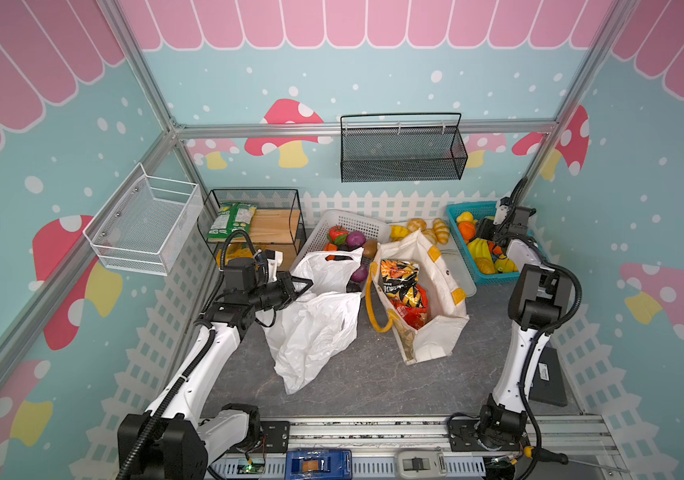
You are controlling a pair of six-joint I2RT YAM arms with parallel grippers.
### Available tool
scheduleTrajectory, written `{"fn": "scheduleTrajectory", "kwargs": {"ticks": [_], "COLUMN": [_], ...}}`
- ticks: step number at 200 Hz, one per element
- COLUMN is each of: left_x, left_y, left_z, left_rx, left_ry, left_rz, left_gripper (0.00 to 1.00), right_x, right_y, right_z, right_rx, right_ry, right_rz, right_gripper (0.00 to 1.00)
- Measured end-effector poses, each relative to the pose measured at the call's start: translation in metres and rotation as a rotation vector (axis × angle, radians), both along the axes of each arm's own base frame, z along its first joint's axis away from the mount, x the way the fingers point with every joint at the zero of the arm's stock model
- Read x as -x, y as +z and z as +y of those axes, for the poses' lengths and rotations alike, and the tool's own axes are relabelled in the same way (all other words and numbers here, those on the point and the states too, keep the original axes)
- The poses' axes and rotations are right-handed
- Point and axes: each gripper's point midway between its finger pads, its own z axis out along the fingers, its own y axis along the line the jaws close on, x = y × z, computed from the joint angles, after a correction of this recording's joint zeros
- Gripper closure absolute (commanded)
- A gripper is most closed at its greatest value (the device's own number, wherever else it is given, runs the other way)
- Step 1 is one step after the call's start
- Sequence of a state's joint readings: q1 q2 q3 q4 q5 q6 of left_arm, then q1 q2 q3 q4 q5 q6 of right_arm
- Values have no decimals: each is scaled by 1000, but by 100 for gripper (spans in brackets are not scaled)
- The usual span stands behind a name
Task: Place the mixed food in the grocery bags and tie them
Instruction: 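Move the right gripper back over the teal fruit basket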
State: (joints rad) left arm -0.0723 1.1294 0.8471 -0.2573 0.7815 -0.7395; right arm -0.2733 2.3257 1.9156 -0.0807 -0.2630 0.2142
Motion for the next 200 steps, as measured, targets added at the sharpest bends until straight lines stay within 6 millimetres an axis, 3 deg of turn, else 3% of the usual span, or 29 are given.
{"fn": "scheduleTrajectory", "kwargs": {"ticks": [23,79,143,200], "left_x": [0,-1,-1,-1], "left_y": [0,-1,-3,-3], "left_z": [0,2,2,2], "left_rx": [0,-2,-2,-3], "left_ry": [0,4,5,4], "left_rz": [0,-1,5,7], "left_gripper": [100,100,100,100], "right_x": [0,5,7,13], "right_y": [-9,-7,-8,11], "right_z": [6,16,17,18], "right_rx": [17,137,257,278], "right_ry": [70,249,332,341], "right_rz": [16,2,9,1], "right_gripper": [47,67,84,93]}}
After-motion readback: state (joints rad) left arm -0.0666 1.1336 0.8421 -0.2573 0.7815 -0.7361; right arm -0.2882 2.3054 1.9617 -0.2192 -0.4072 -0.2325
